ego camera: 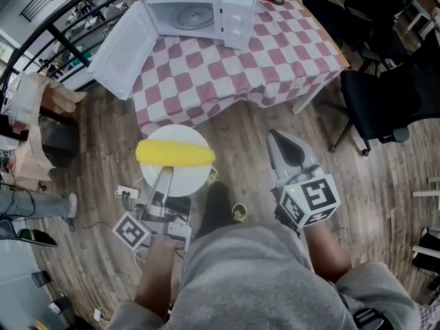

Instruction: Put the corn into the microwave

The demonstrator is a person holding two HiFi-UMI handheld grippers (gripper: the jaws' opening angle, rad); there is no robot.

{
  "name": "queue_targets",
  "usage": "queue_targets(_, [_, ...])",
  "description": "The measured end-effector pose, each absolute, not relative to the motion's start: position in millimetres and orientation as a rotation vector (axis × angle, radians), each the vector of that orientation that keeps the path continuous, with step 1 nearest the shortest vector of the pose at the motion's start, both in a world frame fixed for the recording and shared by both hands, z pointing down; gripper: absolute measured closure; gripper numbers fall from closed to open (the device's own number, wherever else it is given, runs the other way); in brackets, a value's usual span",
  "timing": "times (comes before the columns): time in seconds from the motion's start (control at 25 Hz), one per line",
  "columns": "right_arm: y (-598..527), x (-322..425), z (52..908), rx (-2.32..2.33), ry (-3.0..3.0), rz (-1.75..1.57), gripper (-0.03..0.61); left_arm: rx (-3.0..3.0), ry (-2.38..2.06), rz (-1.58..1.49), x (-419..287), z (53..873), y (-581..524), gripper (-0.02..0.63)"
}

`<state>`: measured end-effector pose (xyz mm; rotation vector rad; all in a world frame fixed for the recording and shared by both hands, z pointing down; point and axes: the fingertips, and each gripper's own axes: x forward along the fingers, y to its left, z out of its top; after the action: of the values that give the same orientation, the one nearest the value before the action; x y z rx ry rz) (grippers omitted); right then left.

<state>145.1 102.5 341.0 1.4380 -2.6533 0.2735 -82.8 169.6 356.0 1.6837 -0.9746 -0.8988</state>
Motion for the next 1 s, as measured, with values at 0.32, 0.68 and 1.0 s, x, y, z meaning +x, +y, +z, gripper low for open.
queue_targets(0.32, [43.2, 138.6, 342.4, 1.46, -2.626, 0.275, 0.581, 1.696, -0.955, -0.883, -93.2, 357.7, 108.1, 0.599])
queue_targets(0.68, [-23.9, 121.1, 339.9, 1.468, -2.589, 0.272, 0.581, 1.689, -0.923, -0.878, -108.3, 353.7, 35.4, 0.598])
queue_targets(1.0, [-71.1, 91.4, 342.1, 1.462, -2.572, 0.275, 0.581, 1.676, -0.916, -0.855, -132.0, 356.8, -8.0, 0.599])
